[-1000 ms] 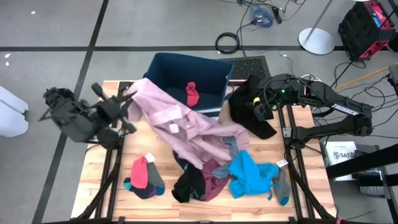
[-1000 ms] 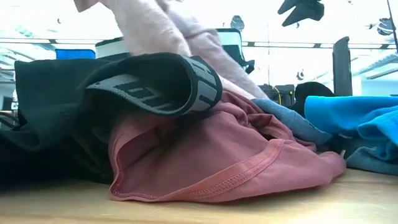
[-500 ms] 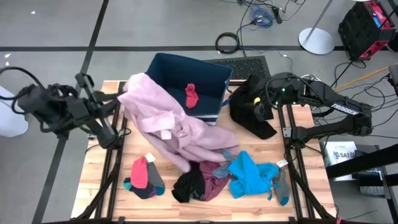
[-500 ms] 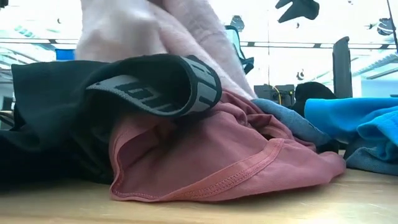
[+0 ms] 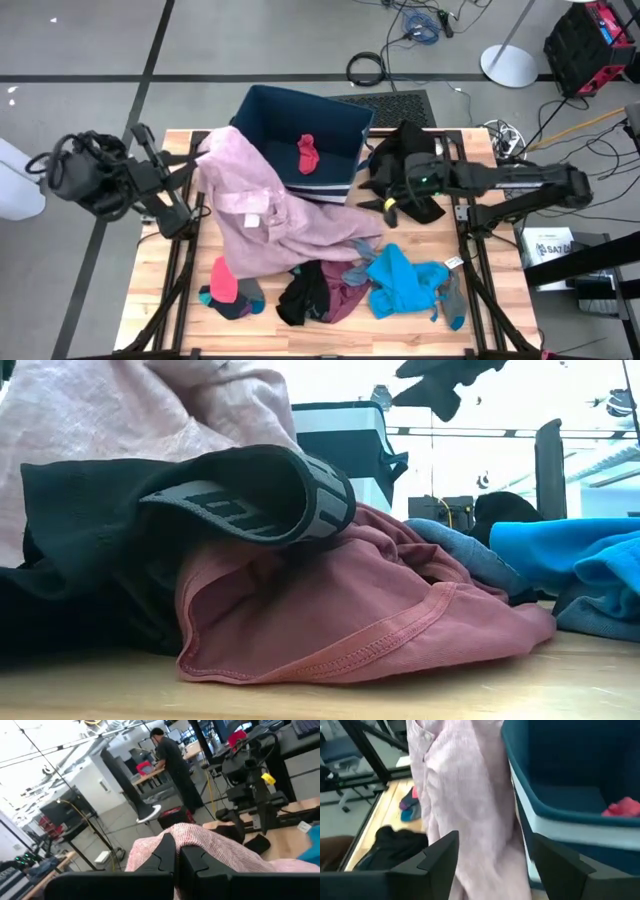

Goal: Sort clothes
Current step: Move the pink polo shirt to the top left of the table

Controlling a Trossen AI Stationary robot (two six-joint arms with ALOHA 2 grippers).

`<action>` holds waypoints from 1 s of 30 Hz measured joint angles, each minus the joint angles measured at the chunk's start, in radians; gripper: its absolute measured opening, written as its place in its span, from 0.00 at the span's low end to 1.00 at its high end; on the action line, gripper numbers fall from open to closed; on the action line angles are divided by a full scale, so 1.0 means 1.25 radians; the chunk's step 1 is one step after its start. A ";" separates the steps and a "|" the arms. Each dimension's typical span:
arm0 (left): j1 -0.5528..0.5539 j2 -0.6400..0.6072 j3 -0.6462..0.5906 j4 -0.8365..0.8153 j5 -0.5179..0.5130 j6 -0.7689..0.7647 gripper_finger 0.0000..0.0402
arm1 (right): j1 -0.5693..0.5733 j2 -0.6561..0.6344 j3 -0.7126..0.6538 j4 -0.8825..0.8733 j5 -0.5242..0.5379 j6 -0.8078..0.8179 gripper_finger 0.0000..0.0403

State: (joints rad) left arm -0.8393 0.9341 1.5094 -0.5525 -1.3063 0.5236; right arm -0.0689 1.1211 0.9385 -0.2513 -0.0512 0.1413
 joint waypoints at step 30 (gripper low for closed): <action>0.000 -0.031 0.000 -0.218 0.015 -0.227 0.00 | 0.065 0.128 0.001 -0.067 0.628 0.051 0.00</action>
State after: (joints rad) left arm -0.8387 0.8959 1.5097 -0.8251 -1.2874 0.2404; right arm 0.0121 1.2812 0.9398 -0.3356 0.7340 0.2049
